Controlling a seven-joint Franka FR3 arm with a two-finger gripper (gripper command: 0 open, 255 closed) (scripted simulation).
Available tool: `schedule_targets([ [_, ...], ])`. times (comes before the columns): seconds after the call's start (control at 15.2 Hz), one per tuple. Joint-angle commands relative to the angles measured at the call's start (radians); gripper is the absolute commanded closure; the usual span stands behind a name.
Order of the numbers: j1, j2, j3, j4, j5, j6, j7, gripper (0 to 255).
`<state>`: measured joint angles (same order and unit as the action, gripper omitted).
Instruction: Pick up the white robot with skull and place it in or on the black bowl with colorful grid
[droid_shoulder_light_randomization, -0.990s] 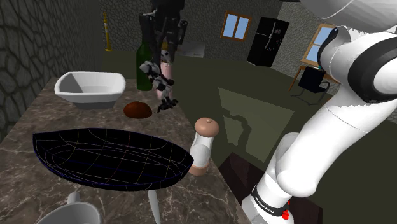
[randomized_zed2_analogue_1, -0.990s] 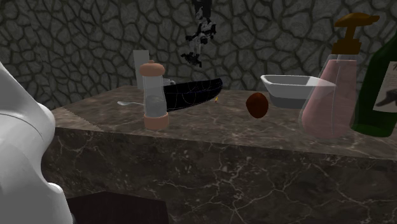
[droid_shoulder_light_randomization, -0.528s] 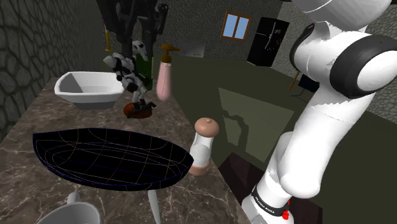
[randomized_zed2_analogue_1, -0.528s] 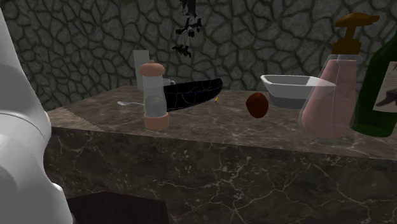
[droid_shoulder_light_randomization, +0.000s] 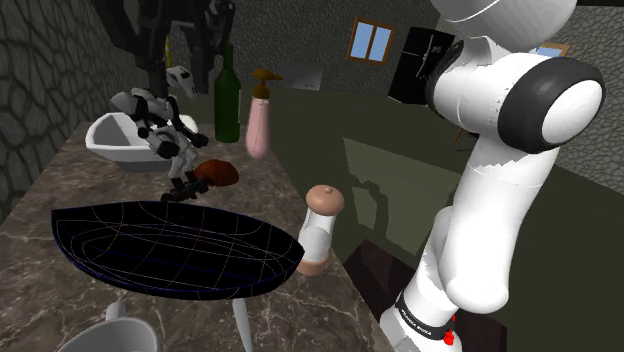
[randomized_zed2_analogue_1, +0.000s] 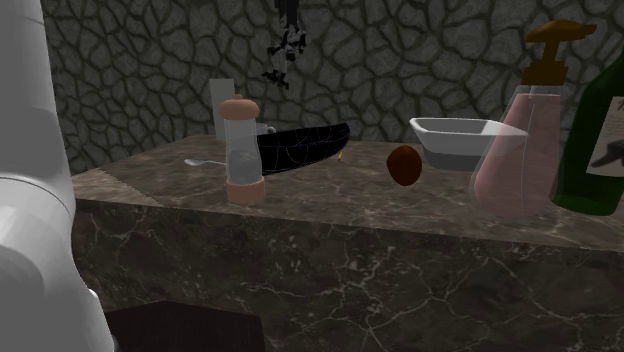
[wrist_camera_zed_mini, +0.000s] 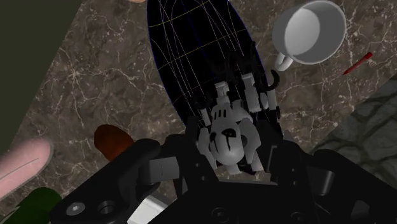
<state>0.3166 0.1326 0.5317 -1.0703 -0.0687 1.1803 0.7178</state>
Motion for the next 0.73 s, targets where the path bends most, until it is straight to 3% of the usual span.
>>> schedule_targets([
  [0.0, -0.016, -0.034, -0.006, -0.073, 0.020, 0.045, -0.010, 255],
  [0.66, -0.050, -0.147, -0.030, -0.350, 0.079, 0.223, -0.048, 255],
])
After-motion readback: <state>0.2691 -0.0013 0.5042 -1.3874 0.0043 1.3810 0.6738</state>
